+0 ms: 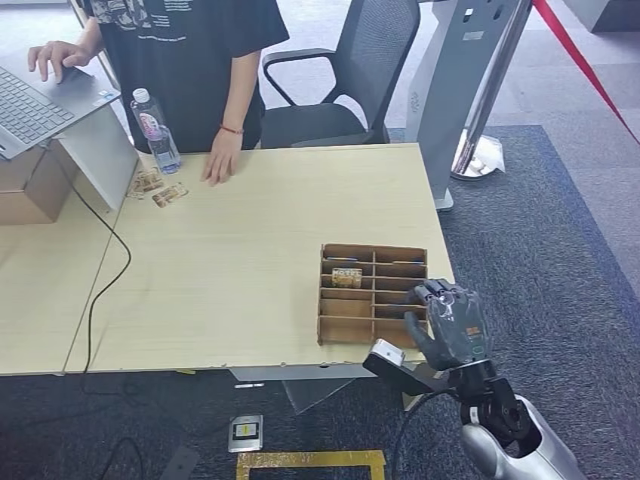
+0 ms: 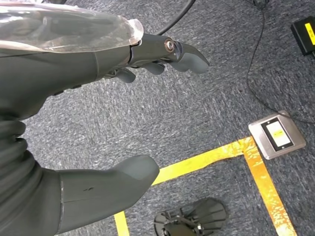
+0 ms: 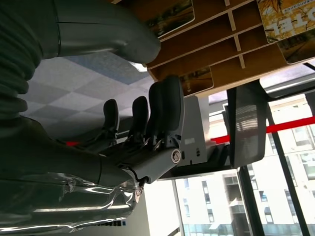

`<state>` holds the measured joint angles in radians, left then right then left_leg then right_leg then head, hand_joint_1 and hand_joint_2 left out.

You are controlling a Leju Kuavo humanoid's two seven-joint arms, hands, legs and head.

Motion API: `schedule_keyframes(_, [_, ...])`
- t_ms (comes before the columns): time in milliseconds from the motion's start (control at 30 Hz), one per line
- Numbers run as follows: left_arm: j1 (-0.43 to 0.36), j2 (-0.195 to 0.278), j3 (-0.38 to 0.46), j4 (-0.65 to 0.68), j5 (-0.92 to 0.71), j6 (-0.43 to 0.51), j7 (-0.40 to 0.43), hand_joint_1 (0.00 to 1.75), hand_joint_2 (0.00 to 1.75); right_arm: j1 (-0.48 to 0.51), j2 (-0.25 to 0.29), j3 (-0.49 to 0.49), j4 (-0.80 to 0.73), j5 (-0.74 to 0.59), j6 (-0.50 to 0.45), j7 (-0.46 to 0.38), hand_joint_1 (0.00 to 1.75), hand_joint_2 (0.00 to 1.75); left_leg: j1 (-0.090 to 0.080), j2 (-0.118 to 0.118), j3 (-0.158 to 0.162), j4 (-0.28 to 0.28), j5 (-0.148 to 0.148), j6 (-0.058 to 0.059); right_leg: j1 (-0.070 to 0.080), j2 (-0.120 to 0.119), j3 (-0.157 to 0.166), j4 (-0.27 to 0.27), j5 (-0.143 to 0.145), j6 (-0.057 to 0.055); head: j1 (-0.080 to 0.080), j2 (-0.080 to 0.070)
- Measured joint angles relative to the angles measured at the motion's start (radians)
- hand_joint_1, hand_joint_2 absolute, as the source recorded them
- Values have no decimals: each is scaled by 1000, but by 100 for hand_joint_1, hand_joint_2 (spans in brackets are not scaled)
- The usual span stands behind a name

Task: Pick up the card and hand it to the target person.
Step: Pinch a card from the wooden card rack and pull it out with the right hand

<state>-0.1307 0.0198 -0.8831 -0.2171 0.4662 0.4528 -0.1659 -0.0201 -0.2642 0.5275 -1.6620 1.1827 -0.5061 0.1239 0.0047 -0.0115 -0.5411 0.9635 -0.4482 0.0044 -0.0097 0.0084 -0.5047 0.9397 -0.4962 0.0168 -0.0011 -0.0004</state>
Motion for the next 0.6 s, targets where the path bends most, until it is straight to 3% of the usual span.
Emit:
schedule_keyframes(133, [0, -2, 0, 0, 0, -1, 0, 0, 175, -10, 5, 7, 15, 2, 6, -2, 71, 175, 0, 0, 0, 0, 0, 0, 0, 0, 0, 0, 0, 0, 0, 0])
schedule_keyframes(600, [0, -5, 0, 0, -4, -3, 3, 0, 175, -49, 27, 31, 70, 8, 22, -18, 74, 175, 0, 0, 0, 0, 0, 0, 0, 0, 0, 0, 0, 0, 0, 0])
